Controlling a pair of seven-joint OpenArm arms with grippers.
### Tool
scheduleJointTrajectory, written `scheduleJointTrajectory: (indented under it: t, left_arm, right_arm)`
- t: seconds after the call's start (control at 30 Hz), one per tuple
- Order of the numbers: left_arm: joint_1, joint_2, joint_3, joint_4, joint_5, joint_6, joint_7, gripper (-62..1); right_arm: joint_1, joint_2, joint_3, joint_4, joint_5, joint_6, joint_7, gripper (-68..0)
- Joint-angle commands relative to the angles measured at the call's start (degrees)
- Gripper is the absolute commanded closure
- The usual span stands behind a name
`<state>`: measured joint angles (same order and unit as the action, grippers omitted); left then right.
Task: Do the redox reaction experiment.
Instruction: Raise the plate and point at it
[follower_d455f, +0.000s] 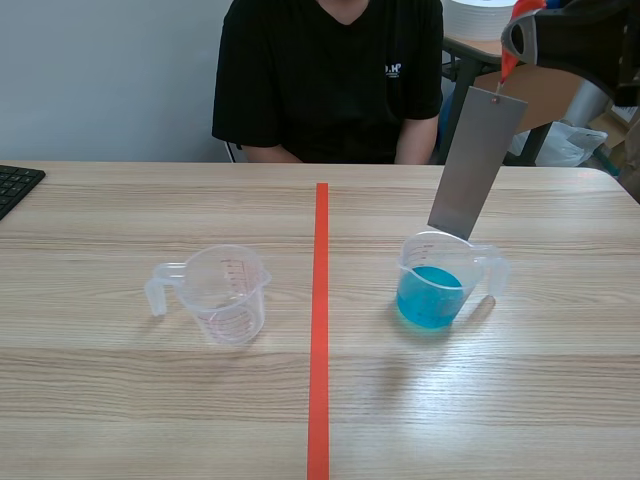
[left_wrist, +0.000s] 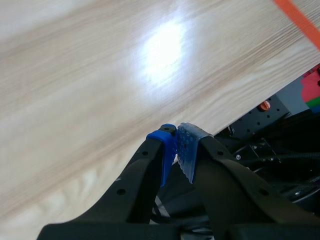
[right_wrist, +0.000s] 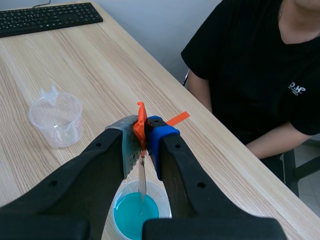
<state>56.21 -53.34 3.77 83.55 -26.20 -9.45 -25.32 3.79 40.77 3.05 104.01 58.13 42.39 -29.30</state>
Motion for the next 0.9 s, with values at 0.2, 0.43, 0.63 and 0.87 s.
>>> scheduleJointTrajectory:
  t: [0.2, 0.43, 0.63, 0.87]
  left_arm:
    - [-12.8, -7.5, 0.0, 1.8, -0.8, -9.3, -0.6, -4.9]
    - [-24.8, -10.5, 2.2, 5.9, -1.9, -12.8, 0.4, -4.9]
    - [-42.2, -8.4, 13.2, 7.6, -2.2, -12.4, 7.3, -4.9]
    - [-60.3, -0.5, 29.5, 6.6, -1.4, -9.0, 14.9, -4.9]
  right_arm:
    - [0.8, 0.8, 0.8, 0.8, 0.7, 0.3, 0.9, -1.3]
    - [0.8, 0.8, 0.8, 0.8, 0.6, 0.3, 0.9, -1.3]
    - [0.8, 0.8, 0.8, 0.8, 0.6, 0.3, 0.9, -1.3]
    - [0.8, 0.6, 0.8, 0.8, 0.6, 0.3, 0.9, -1.3]
